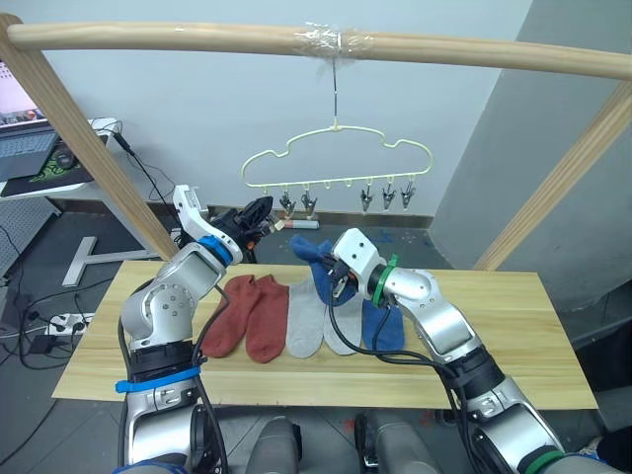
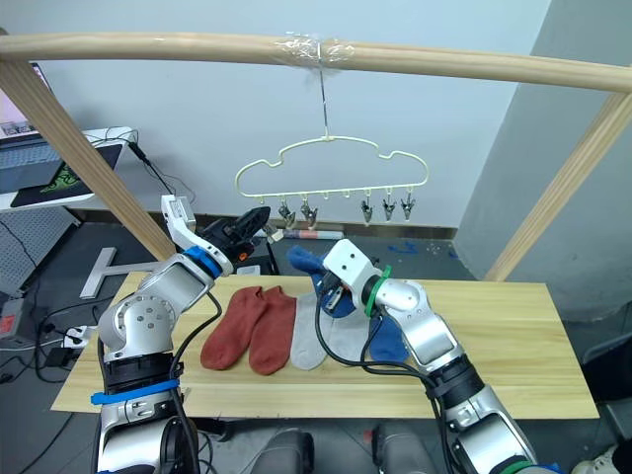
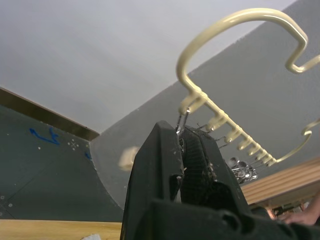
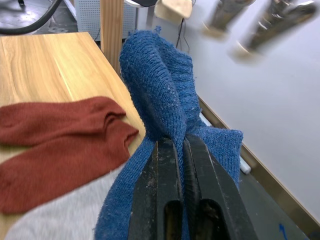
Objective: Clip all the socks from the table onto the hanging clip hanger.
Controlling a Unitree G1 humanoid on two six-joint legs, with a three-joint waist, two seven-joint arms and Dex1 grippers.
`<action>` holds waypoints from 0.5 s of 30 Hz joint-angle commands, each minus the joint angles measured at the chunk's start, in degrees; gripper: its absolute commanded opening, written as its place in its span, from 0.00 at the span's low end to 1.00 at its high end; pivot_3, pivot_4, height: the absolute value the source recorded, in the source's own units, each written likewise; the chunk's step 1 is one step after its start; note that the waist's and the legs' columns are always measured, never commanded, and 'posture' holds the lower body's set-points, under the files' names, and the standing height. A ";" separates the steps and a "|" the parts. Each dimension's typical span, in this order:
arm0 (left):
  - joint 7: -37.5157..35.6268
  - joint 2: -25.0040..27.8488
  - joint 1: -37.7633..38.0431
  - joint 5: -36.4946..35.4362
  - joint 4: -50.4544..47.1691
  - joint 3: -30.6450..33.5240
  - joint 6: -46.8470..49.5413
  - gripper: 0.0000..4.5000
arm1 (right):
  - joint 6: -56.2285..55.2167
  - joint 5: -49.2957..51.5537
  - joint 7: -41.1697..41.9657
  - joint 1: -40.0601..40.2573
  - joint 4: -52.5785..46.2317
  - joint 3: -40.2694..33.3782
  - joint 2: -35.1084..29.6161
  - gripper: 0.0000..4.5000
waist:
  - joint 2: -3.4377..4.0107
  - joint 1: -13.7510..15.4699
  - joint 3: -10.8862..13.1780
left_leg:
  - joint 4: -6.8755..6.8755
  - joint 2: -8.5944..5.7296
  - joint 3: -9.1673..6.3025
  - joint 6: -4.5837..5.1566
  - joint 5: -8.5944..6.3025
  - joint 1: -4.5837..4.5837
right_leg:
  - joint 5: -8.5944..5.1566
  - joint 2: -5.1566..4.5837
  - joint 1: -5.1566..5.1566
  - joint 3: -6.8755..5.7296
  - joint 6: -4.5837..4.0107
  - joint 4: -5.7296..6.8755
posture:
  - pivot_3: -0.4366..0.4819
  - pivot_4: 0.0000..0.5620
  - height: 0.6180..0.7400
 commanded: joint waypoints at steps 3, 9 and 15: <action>0.74 -0.52 0.73 -1.25 -3.12 0.11 -0.12 0.02 | -1.65 -0.11 -0.79 -3.13 1.45 -0.26 2.12 0.01 | 0.01 0.25 0.03 | 0.01 -0.02 0.00 0.00 0.00 -0.01 | 0.00 -0.20 0.00 0.04 0.00 -0.02 | 0.49 0.34 1.00; 1.09 -1.05 1.55 -1.88 -4.34 -0.20 0.44 0.02 | -1.75 0.15 -1.28 -5.52 2.83 -0.82 3.81 0.01 | 0.02 0.25 0.08 | 0.03 -0.02 0.01 0.01 0.00 0.01 | -0.01 -0.18 0.01 -0.02 0.00 -0.01 | 0.49 0.35 1.00; 1.50 -1.12 1.89 -1.95 -4.75 -0.48 0.25 0.02 | -1.23 0.45 -1.49 -6.49 2.60 -1.10 4.45 0.01 | 0.02 0.24 0.11 | 0.00 -0.01 0.00 0.01 0.00 -0.01 | -0.02 -0.17 0.00 -0.02 -0.01 -0.05 | 0.49 0.35 1.00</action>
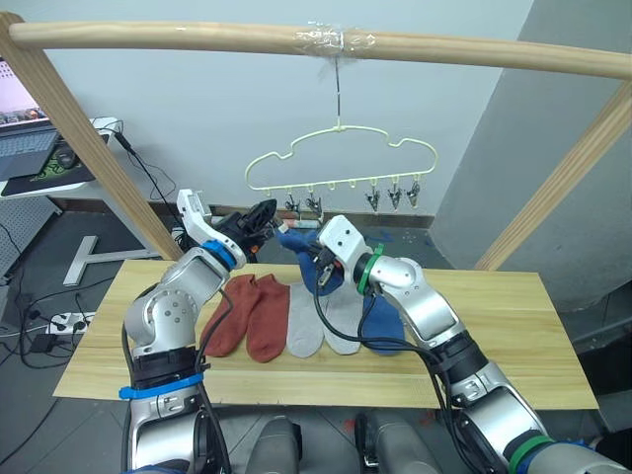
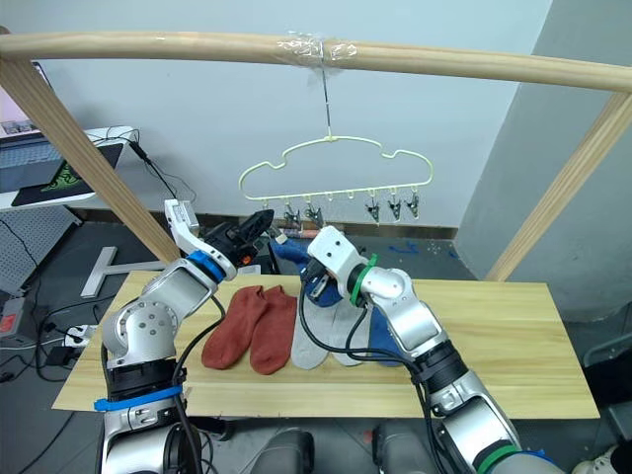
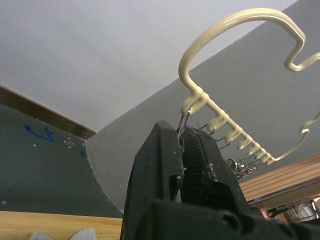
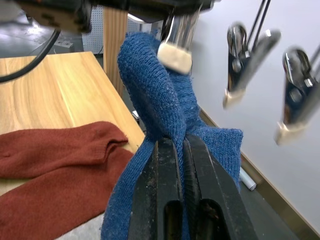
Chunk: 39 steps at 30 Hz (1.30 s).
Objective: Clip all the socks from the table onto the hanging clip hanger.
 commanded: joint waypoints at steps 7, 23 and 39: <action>-0.59 0.31 -0.22 -0.56 -2.82 0.10 -1.92 0.17 | -0.26 0.56 -0.43 -1.20 -2.03 -0.77 1.07 0.00 | 0.01 0.00 0.03 | 0.00 0.00 0.00 0.00 0.00 -0.01 | 0.00 -0.01 0.00 0.00 0.00 -0.02 | 0.49 0.35 1.00; -2.08 8.41 6.15 -5.61 -8.90 3.48 3.48 1.00 | 4.47 6.20 0.95 -0.12 -3.05 -3.10 4.34 0.05 | 0.01 0.10 0.06 | -0.11 0.05 -0.07 0.00 0.00 -0.06 | -0.01 -0.02 -0.04 -0.07 0.00 -0.12 | 0.54 0.32 1.00; -8.60 14.42 11.98 5.41 -16.72 -6.71 -4.17 1.00 | 15.37 13.79 1.22 2.59 -8.54 -8.53 2.67 1.00 | 0.04 0.64 0.08 | -0.22 0.01 -0.11 0.00 0.00 -0.12 | -0.04 -0.12 -0.04 -0.01 -0.05 -0.38 | 0.55 0.31 1.00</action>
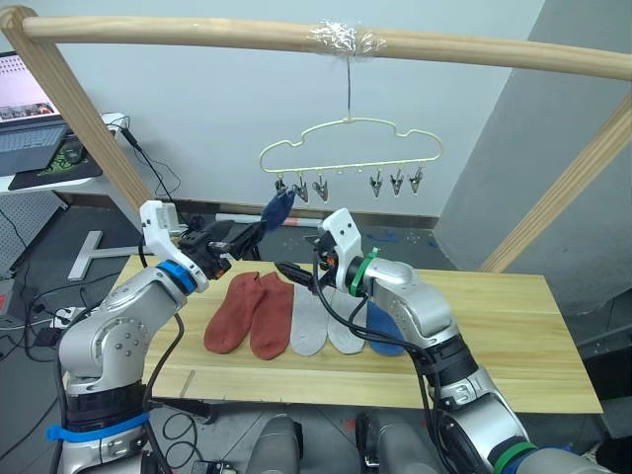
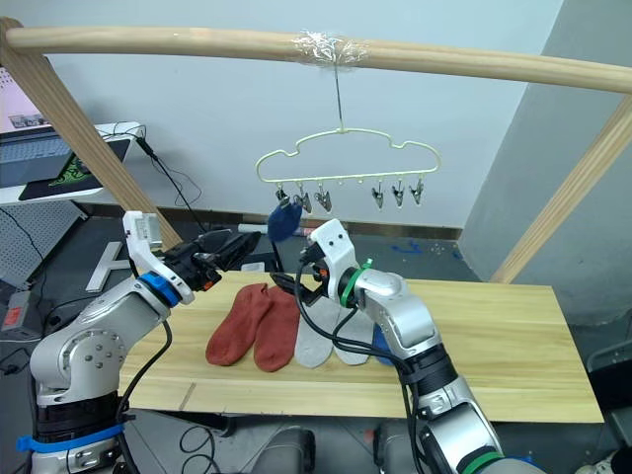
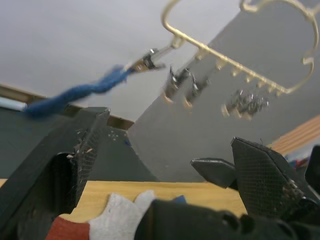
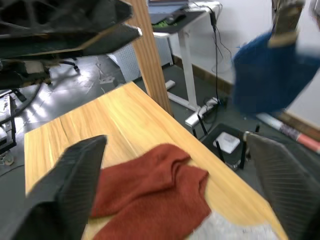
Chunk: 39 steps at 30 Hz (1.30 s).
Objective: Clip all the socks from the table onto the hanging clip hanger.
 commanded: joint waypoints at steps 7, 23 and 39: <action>0.84 -5.12 -1.73 16.52 -3.77 -12.92 -16.40 0.80 | -2.03 3.16 1.58 1.72 -9.87 -6.14 -9.00 1.00 | 0.07 0.12 0.04 | -0.37 -0.02 0.07 0.00 0.00 -0.04 | 0.02 -0.01 0.01 0.03 0.02 -0.45 | 0.53 0.33 1.00; 9.56 -18.42 -8.67 31.60 14.80 -16.18 -32.00 0.36 | -0.46 10.86 5.51 2.30 -21.41 -9.41 -16.77 1.00 | 0.06 -0.42 0.05 | -0.57 -0.05 0.17 0.01 0.00 -0.02 | 0.01 0.03 0.01 -0.02 0.05 -0.50 | 0.45 0.34 1.00; 11.58 -22.80 -15.92 34.12 31.75 -13.26 -42.23 0.36 | 1.67 14.06 3.54 0.22 -25.59 -10.20 -18.21 1.00 | 0.05 -0.61 0.06 | -0.57 -0.11 0.19 0.01 0.00 -0.02 | -0.01 0.06 0.01 -0.03 0.10 -0.49 | 0.40 0.34 1.00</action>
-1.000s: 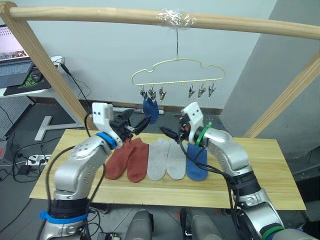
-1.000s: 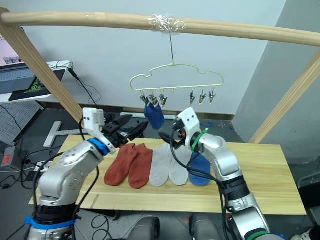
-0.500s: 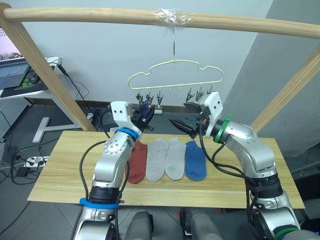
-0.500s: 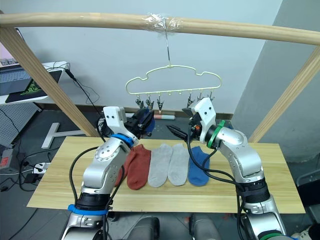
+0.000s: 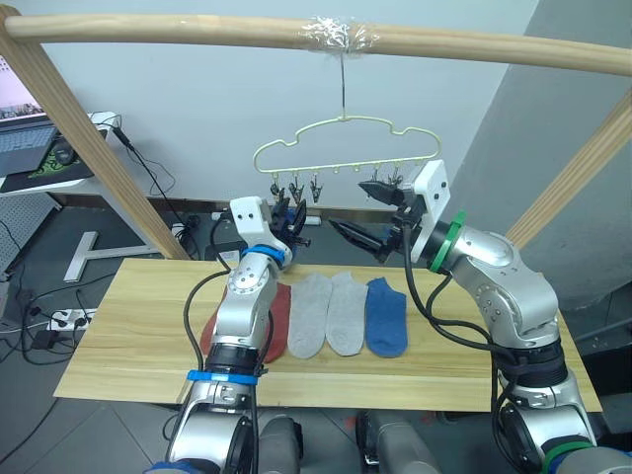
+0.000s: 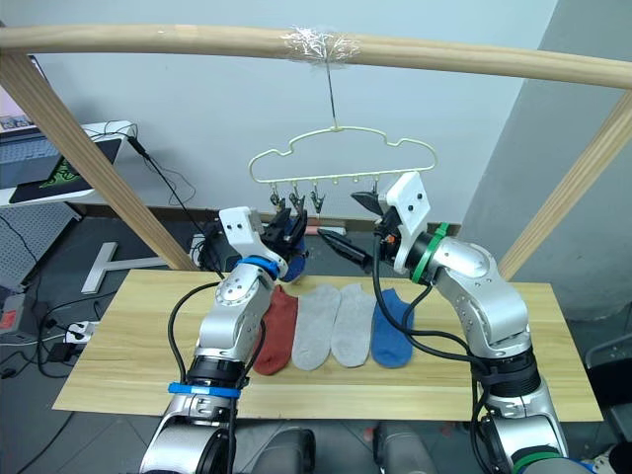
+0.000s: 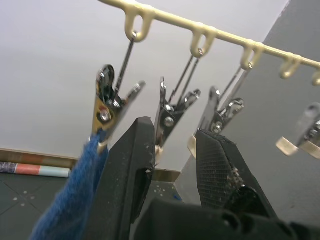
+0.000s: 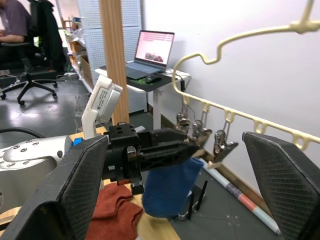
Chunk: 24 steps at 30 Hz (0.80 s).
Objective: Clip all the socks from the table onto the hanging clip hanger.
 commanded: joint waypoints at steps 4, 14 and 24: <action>-0.42 -0.19 -3.53 0.52 3.60 0.72 -3.89 0.36 | 0.79 1.91 -0.97 -1.24 -3.12 -1.51 -0.39 1.00 | 0.00 -0.12 0.00 | 0.01 0.00 -0.01 0.00 0.00 0.00 | 0.00 0.00 0.00 -0.01 0.00 0.01 | 0.39 0.34 1.00; -0.32 0.25 -8.45 1.04 9.37 1.83 -8.33 0.36 | 1.29 2.09 -2.03 -1.76 -3.41 -1.68 -0.81 1.00 | -0.01 -0.50 0.00 | 0.01 -0.01 0.02 0.00 0.00 0.00 | 0.00 0.05 0.00 0.00 0.01 0.00 | 0.38 0.34 1.00; -0.40 -0.08 -8.68 1.94 8.86 1.34 -9.29 0.36 | 1.15 2.67 -2.67 -2.56 -3.01 -1.61 -1.15 1.00 | -0.01 -0.87 0.00 | 0.01 -0.01 0.02 0.00 0.00 0.00 | 0.00 0.06 0.00 0.00 0.02 0.02 | 0.38 0.33 1.00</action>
